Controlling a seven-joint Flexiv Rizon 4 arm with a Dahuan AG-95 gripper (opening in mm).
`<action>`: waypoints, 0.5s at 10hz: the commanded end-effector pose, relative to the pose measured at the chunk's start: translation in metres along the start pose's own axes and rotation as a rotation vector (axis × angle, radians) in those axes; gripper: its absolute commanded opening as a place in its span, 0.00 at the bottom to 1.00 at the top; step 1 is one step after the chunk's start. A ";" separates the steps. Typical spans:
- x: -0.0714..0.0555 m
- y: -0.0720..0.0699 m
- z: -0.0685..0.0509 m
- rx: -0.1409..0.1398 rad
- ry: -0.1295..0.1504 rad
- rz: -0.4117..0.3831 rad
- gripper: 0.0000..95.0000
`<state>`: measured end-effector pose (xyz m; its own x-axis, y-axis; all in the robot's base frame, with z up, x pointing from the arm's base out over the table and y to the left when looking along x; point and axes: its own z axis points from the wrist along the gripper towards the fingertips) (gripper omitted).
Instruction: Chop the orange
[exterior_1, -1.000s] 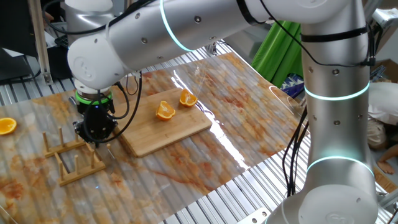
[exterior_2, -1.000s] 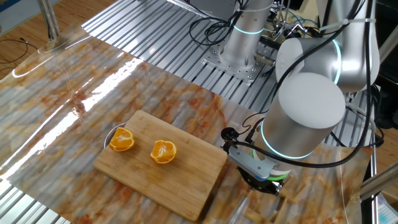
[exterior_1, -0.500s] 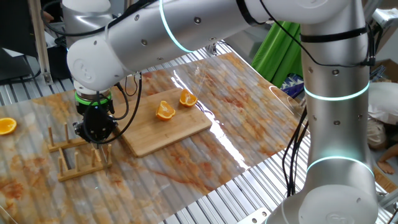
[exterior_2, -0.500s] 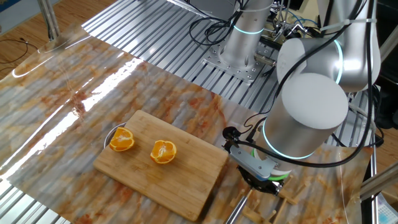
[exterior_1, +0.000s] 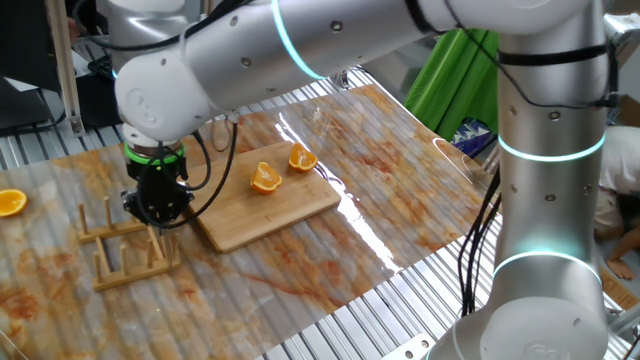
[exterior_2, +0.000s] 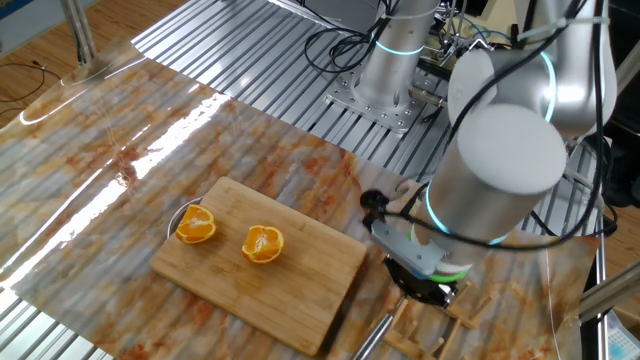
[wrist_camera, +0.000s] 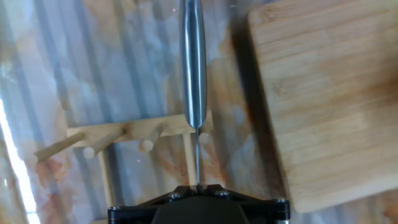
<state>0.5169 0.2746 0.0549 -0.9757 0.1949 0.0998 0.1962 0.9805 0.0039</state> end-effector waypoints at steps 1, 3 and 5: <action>-0.001 0.002 -0.006 -0.007 -0.014 0.020 0.00; -0.003 0.006 0.004 -0.014 -0.028 0.025 0.00; -0.006 0.011 0.014 -0.012 -0.040 0.031 0.00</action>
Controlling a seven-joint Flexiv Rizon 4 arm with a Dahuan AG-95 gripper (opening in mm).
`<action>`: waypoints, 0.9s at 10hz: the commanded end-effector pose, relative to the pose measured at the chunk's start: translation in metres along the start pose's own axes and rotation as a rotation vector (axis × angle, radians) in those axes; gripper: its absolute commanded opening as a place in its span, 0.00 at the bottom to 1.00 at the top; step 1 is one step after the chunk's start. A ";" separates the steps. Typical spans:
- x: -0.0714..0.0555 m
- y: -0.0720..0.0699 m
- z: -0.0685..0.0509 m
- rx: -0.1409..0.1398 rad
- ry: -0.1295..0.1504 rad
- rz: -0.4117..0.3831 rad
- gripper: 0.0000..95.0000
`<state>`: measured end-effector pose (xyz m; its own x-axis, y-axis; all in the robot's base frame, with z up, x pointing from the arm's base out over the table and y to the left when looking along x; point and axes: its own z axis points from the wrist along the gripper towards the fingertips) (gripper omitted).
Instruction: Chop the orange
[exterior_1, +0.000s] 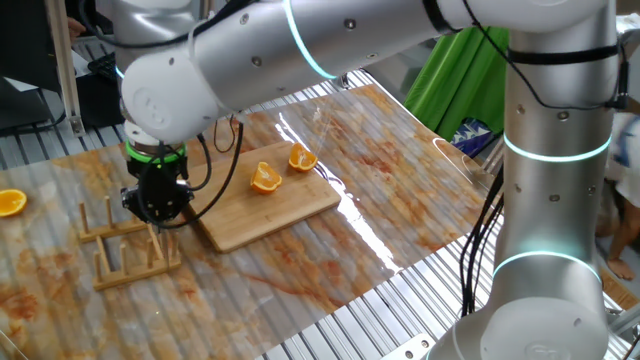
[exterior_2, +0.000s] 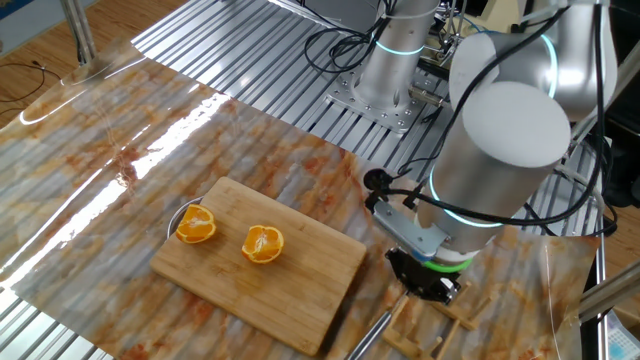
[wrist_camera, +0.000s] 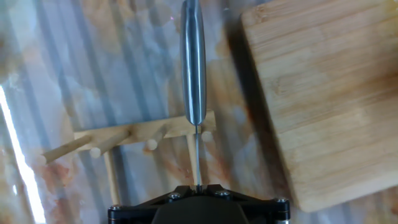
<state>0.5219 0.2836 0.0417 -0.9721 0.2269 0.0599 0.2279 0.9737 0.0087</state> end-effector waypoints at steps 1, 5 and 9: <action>-0.001 0.002 0.003 -0.003 0.001 -0.002 0.00; -0.003 0.004 0.009 0.024 -0.003 0.015 0.40; -0.006 0.006 0.009 0.026 -0.003 0.026 0.40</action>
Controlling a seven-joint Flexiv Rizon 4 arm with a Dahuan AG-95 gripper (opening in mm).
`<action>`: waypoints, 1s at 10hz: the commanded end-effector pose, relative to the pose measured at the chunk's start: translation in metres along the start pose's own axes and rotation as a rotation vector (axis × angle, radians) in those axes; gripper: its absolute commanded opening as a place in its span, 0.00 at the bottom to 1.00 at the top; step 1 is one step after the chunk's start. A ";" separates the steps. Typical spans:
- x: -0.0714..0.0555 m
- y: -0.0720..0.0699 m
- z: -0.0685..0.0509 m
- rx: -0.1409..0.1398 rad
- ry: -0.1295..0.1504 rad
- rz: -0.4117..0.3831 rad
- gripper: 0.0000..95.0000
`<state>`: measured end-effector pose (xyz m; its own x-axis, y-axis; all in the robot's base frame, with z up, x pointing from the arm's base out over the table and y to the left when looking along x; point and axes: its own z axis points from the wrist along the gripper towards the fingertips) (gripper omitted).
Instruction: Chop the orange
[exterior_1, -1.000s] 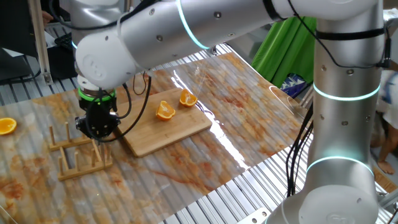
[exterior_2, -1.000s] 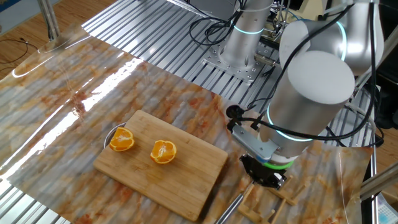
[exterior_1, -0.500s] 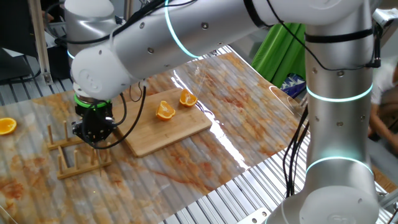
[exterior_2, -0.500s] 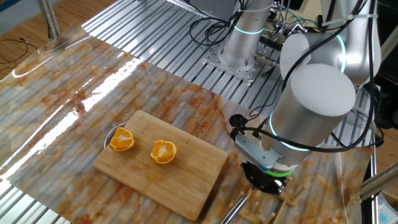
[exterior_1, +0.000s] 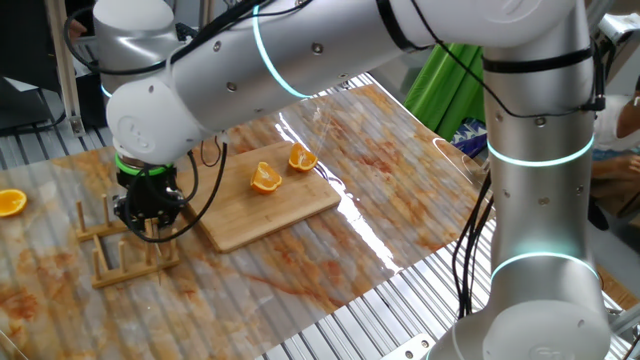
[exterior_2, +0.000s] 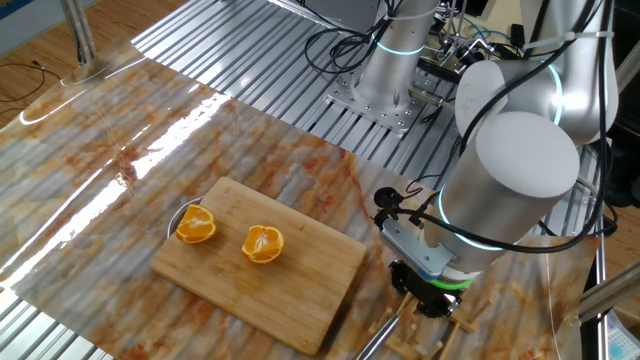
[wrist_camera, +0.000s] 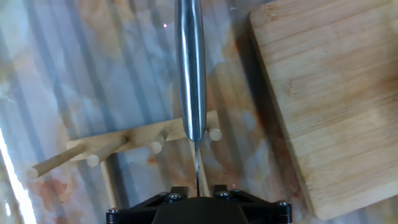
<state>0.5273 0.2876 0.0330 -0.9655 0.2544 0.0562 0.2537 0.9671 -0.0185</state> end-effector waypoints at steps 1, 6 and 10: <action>-0.004 0.001 0.000 0.000 0.002 -0.003 0.40; -0.016 0.004 -0.002 0.019 -0.003 -0.015 0.40; -0.023 0.004 -0.005 0.029 0.000 -0.016 0.20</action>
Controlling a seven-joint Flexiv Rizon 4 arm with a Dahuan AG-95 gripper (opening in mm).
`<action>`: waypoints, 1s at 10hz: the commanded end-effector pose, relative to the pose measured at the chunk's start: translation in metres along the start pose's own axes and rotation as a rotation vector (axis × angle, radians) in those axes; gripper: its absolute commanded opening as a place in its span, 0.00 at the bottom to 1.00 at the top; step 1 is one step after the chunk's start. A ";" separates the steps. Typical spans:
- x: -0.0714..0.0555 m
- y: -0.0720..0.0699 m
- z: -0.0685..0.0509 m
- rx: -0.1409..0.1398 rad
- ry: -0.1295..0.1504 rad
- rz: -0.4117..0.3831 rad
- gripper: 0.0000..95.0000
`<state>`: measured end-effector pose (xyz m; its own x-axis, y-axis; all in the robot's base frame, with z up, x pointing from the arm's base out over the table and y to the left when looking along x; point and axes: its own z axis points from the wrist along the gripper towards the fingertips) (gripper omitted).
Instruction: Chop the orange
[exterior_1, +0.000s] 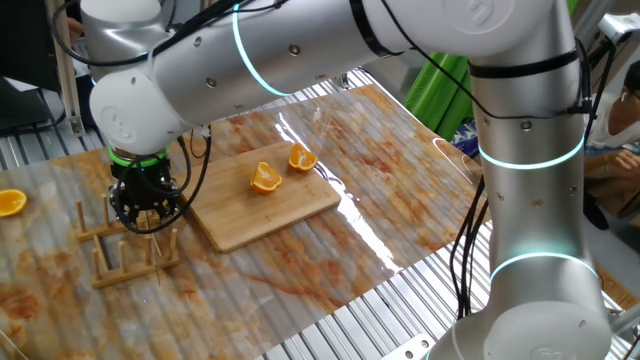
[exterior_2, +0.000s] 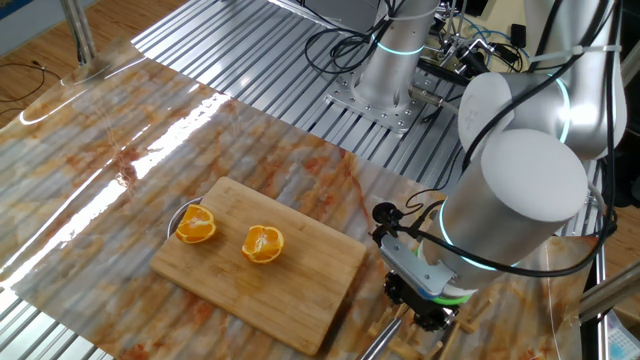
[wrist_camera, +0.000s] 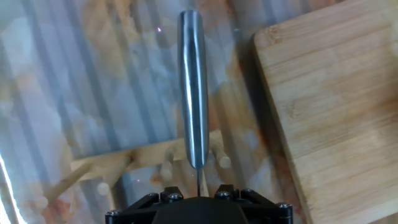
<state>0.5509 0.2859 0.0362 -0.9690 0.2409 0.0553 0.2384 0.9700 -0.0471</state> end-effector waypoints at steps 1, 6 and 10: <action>-0.001 0.000 -0.002 -0.001 0.006 -0.009 0.20; -0.005 -0.002 -0.009 0.001 0.004 -0.016 0.00; -0.006 -0.003 -0.011 0.003 0.007 -0.007 0.00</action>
<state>0.5553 0.2818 0.0466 -0.9697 0.2354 0.0655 0.2321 0.9712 -0.0544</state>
